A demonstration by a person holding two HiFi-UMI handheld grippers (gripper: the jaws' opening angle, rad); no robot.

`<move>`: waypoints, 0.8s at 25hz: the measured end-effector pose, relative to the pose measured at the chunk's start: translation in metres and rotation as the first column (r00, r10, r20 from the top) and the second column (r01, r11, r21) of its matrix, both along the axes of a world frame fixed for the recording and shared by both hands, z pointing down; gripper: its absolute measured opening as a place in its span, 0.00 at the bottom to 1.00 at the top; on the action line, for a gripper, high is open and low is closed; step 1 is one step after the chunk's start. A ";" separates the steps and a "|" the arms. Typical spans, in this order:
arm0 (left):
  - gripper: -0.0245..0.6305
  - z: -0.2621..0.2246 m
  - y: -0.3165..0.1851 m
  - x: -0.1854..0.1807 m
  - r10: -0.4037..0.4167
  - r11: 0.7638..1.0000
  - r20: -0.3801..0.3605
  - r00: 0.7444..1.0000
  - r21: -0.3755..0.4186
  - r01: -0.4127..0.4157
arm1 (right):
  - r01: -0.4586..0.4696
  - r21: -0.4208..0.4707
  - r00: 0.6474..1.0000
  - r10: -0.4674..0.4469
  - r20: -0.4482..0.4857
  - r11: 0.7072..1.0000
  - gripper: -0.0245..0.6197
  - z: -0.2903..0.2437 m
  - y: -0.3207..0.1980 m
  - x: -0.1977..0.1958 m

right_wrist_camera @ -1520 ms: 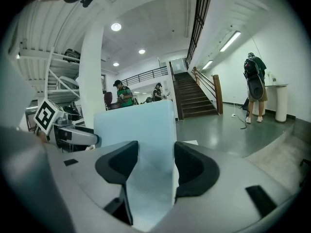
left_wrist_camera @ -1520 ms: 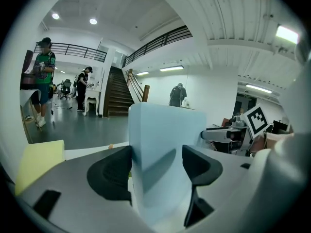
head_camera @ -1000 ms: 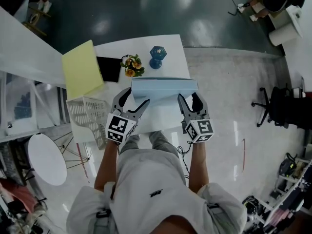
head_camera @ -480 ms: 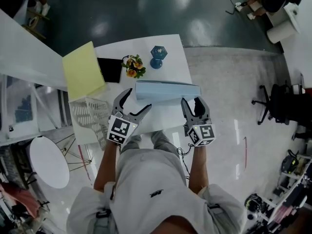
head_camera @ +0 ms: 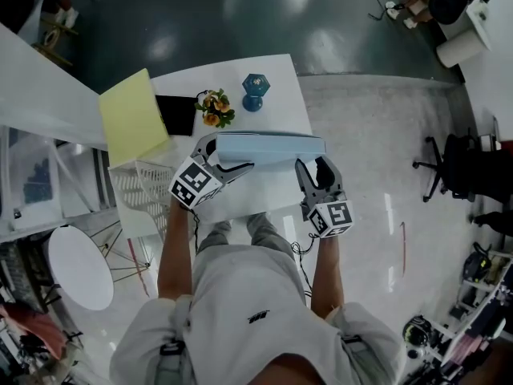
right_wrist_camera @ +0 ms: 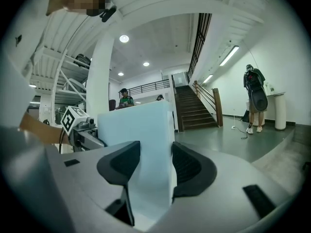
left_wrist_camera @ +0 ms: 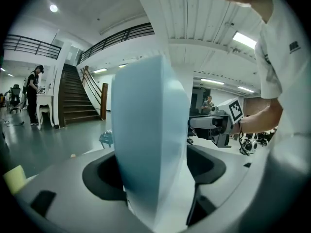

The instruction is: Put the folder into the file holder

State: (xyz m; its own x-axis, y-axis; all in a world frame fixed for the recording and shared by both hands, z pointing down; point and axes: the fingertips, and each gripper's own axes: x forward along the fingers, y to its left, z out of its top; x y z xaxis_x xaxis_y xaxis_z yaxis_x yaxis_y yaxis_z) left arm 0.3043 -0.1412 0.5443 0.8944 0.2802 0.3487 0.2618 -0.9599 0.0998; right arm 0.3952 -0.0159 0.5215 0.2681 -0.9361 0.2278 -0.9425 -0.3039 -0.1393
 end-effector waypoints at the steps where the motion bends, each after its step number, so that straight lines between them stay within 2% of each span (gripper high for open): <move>1: 0.59 0.000 0.000 0.000 -0.004 1.000 -0.005 1.000 -0.002 0.004 | 0.007 0.002 1.000 -0.007 0.003 1.000 0.37 0.000 0.000 0.002; 8: 0.43 -0.005 0.014 -0.011 -0.044 0.999 -0.007 0.999 0.015 0.045 | 0.093 0.020 0.995 -0.093 0.020 0.995 0.36 0.001 -0.006 0.017; 15: 0.33 -0.020 0.038 -0.020 -0.151 0.988 -0.023 0.988 0.028 0.152 | 0.187 0.020 0.982 -0.188 0.030 0.982 0.36 0.000 -0.017 0.031; 20: 0.28 -0.039 0.044 -0.030 -0.271 0.963 -0.062 0.961 -0.016 0.271 | 0.239 0.035 0.970 -0.240 0.031 0.970 0.35 -0.006 -0.023 0.031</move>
